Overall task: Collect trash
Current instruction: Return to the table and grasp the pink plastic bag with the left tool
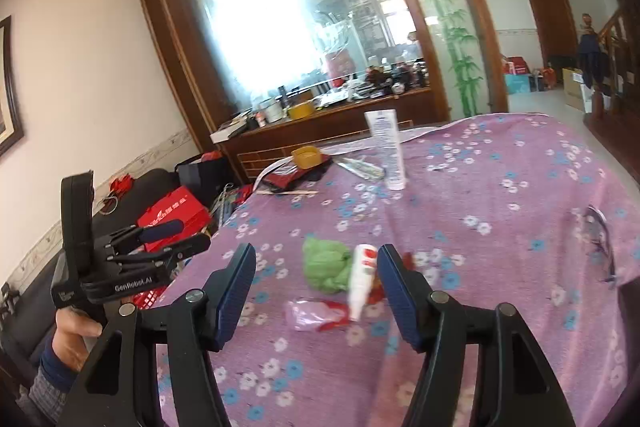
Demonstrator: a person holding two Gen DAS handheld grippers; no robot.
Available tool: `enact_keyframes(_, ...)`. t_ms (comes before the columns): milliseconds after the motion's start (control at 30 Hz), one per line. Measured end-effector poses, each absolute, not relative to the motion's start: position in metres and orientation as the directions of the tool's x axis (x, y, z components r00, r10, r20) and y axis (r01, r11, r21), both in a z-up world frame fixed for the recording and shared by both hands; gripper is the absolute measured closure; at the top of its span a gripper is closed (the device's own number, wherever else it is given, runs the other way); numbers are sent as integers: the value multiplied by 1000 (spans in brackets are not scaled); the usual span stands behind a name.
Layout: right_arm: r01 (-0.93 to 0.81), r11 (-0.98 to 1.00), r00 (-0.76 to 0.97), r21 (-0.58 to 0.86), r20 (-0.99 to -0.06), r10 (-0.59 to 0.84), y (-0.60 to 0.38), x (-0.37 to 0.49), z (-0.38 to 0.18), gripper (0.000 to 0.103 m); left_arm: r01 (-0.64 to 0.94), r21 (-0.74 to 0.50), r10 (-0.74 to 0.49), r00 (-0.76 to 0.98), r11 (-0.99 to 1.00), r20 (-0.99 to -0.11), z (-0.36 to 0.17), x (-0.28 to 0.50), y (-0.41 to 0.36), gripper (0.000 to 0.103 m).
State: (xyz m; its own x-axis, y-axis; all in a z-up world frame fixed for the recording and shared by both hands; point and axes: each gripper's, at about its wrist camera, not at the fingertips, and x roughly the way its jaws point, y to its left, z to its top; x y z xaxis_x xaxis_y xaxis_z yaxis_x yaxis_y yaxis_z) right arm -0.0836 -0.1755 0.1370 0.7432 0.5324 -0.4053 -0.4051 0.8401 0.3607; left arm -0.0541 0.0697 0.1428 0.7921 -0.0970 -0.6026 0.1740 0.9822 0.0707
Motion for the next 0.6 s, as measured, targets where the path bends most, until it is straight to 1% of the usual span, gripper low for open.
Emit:
enact_keyframes(133, -345, 850, 750, 398, -427, 505, -211, -82, 124, 35, 251, 100, -141, 783, 963, -605, 142, -56, 26, 32)
enact_keyframes(200, -312, 857, 748, 411, -449, 488, -222, -79, 113, 35, 293, 92, -169, 751, 952, -639, 130, -54, 14, 32)
enact_keyframes(367, -264, 859, 722, 439, -500, 477, -237, -74, 80, 35, 375, 115, -167, 640, 920, -750, 74, -40, -3, 32)
enact_keyframes(467, -256, 857, 705, 448, -520, 483, -237, -70, 68, 35, 397, 149, -138, 609, 906, -781, 51, -34, -5, 32)
enact_keyframes(600, -257, 856, 694, 449, -531, 487, -233, -68, 62, 35, 425, 123, -152, 558, 897, -816, 33, -22, -8, 32)
